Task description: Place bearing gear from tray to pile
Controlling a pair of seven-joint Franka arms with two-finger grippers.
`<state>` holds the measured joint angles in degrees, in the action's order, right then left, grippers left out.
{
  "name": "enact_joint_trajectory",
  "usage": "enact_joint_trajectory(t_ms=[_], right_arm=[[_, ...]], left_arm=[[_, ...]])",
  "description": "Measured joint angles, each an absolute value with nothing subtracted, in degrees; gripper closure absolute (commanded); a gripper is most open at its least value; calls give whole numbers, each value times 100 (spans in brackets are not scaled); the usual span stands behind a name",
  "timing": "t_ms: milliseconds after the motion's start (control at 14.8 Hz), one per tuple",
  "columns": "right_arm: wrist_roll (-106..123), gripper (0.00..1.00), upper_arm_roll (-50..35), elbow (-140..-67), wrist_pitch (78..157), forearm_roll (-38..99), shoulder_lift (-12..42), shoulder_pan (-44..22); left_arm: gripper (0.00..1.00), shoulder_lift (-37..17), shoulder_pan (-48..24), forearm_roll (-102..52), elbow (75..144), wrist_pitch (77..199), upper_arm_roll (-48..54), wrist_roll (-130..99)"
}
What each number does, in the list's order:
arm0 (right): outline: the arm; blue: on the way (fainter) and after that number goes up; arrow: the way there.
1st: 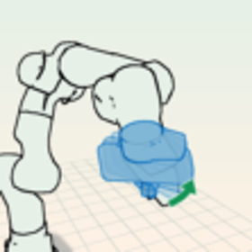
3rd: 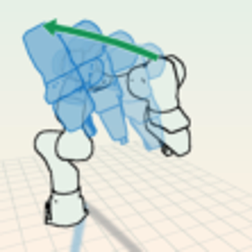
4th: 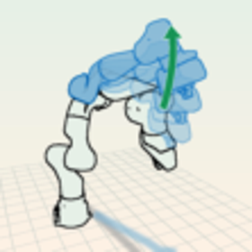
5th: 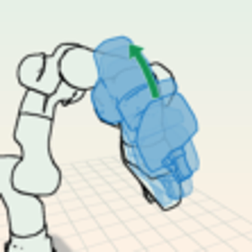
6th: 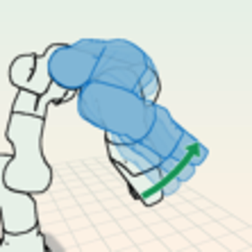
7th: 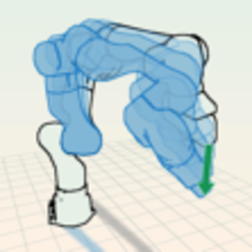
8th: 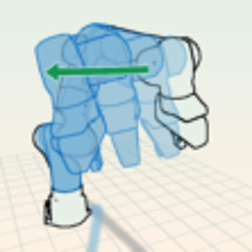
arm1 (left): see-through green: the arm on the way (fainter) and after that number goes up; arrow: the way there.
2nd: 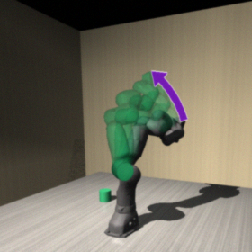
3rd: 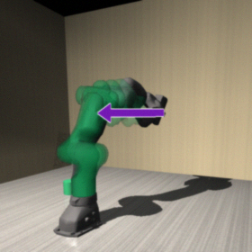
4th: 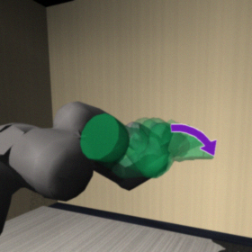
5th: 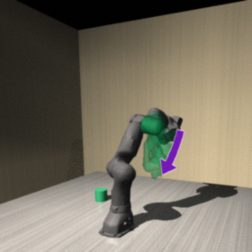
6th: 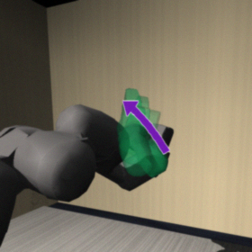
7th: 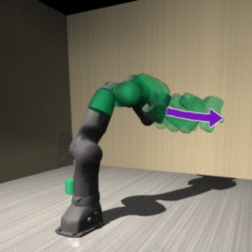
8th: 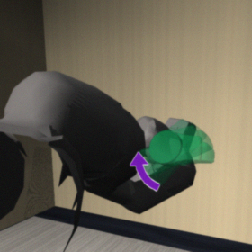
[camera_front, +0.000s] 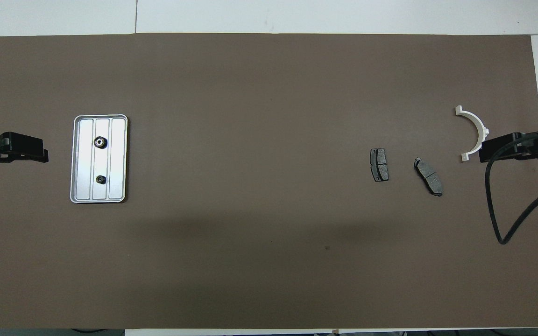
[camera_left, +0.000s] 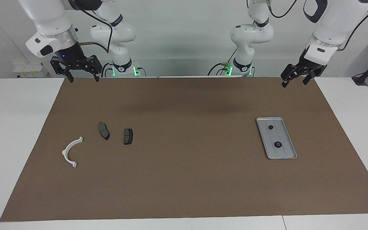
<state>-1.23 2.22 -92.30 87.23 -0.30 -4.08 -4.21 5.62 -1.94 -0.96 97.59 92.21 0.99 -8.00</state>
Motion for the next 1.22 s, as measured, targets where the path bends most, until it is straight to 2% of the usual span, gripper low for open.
enact_joint_trajectory(t_ms=[271, 474, 812, 1015, 1218], right_arm=[[-123, 0, 222, -9229, 8723, -30, -413, -421], [-123, 0, 221, -9227, 8723, -26, -471, -421], [-123, 0, 219, -9228, 8721, -26, -519, -422], [-123, 0, 214, -9228, 8721, -26, -519, -427], [-123, 0, 201, -9228, 8722, -26, -519, -434]], left_arm=[[0, 501, -193, -94, 9819, 9626, -100, -830], [0, 200, -191, -93, 10257, 10438, -172, -823], [0, -900, -164, -93, 10717, 11843, -173, -824], [0, -1517, -88, -93, 10774, 12256, -172, -822], [0, -1907, -90, -93, 10817, 12697, -144, -821]])
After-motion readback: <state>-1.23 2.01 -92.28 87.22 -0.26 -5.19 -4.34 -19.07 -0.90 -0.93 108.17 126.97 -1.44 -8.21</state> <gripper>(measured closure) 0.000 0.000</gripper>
